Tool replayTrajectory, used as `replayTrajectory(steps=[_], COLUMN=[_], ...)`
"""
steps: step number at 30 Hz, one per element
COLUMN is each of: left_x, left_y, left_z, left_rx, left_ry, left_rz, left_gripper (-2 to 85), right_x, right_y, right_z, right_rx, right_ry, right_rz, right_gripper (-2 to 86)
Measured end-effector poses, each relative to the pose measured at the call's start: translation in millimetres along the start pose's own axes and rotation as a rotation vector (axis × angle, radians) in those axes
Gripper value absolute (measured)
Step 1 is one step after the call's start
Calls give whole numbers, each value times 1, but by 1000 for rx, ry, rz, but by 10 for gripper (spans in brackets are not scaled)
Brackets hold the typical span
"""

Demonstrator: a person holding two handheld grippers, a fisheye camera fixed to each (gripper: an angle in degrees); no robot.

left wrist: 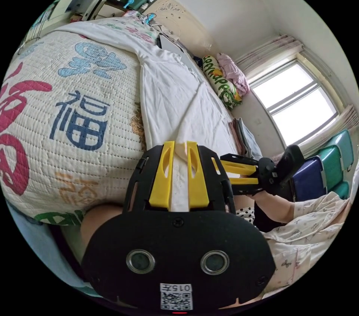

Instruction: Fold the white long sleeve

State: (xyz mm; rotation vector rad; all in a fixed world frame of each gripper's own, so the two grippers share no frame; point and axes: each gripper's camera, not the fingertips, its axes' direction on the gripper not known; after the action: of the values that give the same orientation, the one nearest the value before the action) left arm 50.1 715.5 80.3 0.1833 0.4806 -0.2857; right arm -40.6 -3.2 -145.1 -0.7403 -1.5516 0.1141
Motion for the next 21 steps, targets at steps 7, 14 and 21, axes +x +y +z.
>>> replayTrajectory(steps=[7,14,21], left_x=[16,34,32], left_y=[15,38,52], left_z=[-28,-60,-72], left_rx=[-11,34,-6], left_ry=[-40,-97,-135], left_rz=[4,17,-7], left_gripper=[9,-4,-5], right_x=[-11,-10,7], right_y=[10,7,19], right_z=[62,99,154], right_rx=[-22,-19,-20], right_ry=[75,98,-2], right_rz=[-45,-55,39], right_gripper=[60,12,6])
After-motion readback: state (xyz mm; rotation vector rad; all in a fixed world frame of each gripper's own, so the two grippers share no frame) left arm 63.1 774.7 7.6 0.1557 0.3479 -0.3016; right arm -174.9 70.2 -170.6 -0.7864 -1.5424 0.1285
